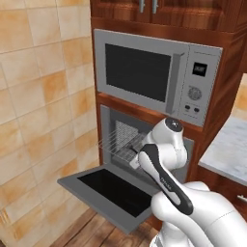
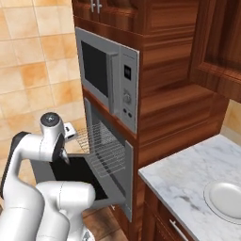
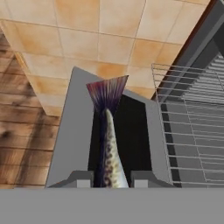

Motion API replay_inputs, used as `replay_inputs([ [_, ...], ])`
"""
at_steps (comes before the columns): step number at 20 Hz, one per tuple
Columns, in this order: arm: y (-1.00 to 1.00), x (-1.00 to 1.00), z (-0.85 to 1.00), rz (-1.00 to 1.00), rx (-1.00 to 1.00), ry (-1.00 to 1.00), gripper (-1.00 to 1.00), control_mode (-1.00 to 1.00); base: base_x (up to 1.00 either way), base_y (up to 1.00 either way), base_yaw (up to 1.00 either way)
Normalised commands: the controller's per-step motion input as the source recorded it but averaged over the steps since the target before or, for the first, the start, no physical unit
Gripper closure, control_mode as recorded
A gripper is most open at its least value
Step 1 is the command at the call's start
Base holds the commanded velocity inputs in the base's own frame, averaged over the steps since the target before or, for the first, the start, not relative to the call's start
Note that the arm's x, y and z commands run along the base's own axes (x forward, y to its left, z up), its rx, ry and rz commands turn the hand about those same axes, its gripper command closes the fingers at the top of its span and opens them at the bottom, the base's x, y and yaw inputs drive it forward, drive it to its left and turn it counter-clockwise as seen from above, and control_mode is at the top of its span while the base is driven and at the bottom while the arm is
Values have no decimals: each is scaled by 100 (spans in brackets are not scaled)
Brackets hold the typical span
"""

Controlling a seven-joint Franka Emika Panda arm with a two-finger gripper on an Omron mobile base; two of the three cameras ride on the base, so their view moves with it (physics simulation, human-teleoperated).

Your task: Place the fish on the top rack of the oven, and slide the tray back inside. Close the oven door.

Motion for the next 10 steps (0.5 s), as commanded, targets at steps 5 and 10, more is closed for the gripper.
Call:
replay_inputs([
  [5, 0, 0, 0, 0, 0, 0, 100, 100, -2, -34, 12],
  [10, 0, 9, 0, 1, 0, 0, 100, -100, 0, 0, 0],
])
